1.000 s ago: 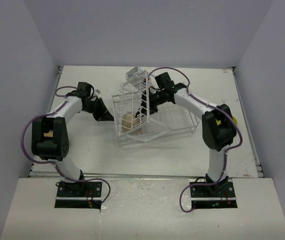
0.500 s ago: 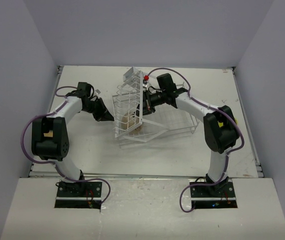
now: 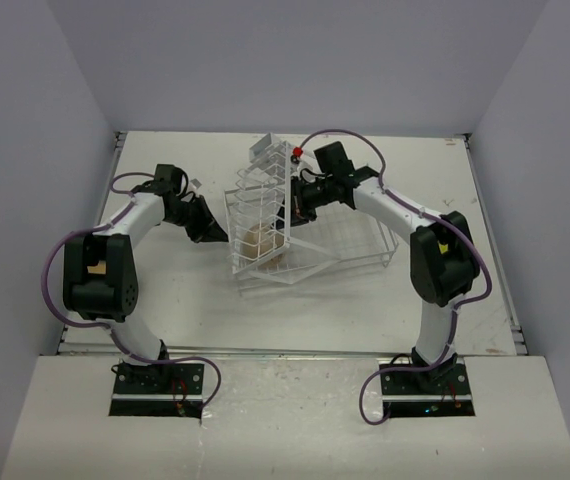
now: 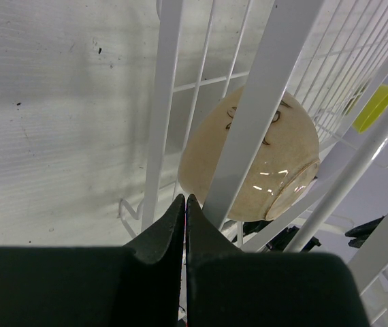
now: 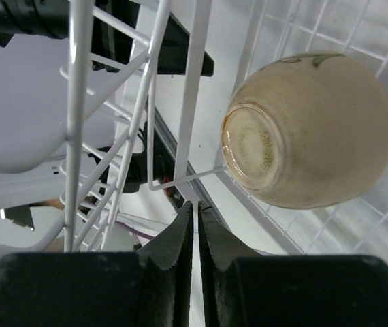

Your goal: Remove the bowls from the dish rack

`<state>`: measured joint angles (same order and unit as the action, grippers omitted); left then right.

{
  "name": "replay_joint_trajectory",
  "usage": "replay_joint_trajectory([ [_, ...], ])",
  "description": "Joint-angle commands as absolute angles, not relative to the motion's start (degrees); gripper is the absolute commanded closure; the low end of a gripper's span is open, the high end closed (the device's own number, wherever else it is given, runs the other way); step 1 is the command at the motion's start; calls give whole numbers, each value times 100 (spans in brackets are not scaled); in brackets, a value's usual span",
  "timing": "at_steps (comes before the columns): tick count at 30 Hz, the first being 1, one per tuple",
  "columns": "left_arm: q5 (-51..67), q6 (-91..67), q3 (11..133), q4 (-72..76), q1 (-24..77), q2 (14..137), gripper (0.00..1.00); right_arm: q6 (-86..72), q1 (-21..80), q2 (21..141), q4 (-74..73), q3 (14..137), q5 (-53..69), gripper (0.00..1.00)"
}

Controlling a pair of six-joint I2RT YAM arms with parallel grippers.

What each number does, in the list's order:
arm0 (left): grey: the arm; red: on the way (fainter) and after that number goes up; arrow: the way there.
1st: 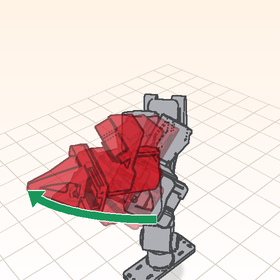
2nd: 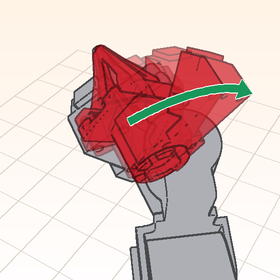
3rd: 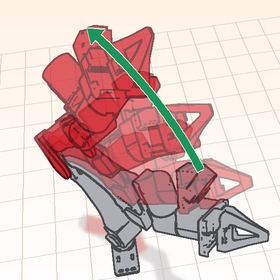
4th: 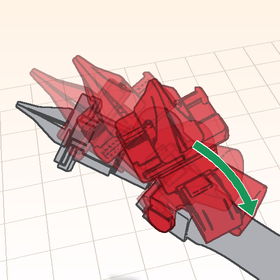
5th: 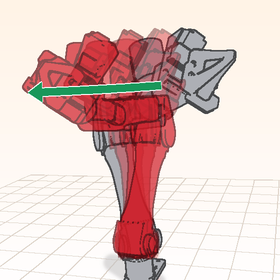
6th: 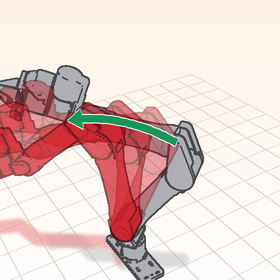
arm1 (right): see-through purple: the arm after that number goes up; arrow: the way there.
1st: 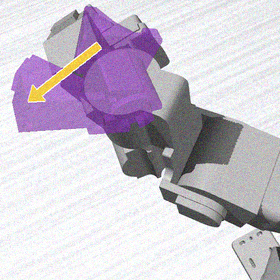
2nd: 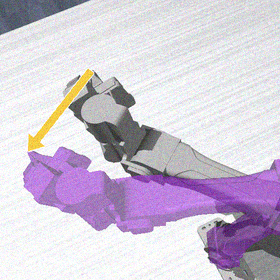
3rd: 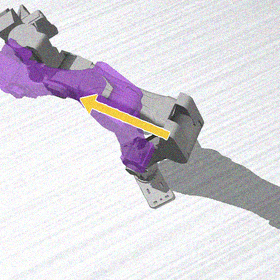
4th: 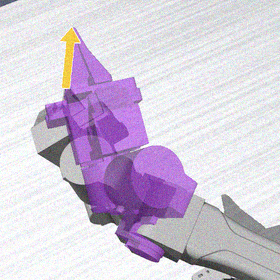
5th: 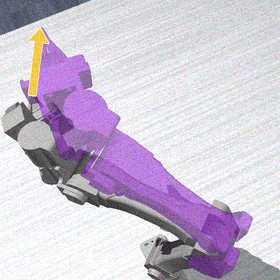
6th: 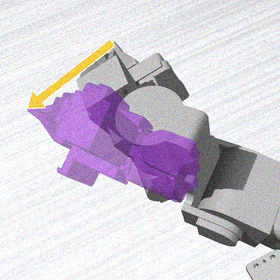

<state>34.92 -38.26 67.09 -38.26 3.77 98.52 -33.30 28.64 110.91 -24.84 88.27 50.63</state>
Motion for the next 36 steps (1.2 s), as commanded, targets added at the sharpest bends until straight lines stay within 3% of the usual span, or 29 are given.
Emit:
replay_joint_trajectory([
  [1, 3973, -3753, 6785, -3647, 413, 9800, 99, -3112, 2786, 10889, -2864, 9219, 4518, 94],
  [12, 3981, -3735, 6776, -3656, 413, 9800, 99, -3199, 2733, 10942, -2952, 9096, 4439, 94],
  [36, 4017, -3718, 6855, -3674, 413, 9870, 99, -2979, 2654, 11461, -4350, 9615, 3042, 96],
])
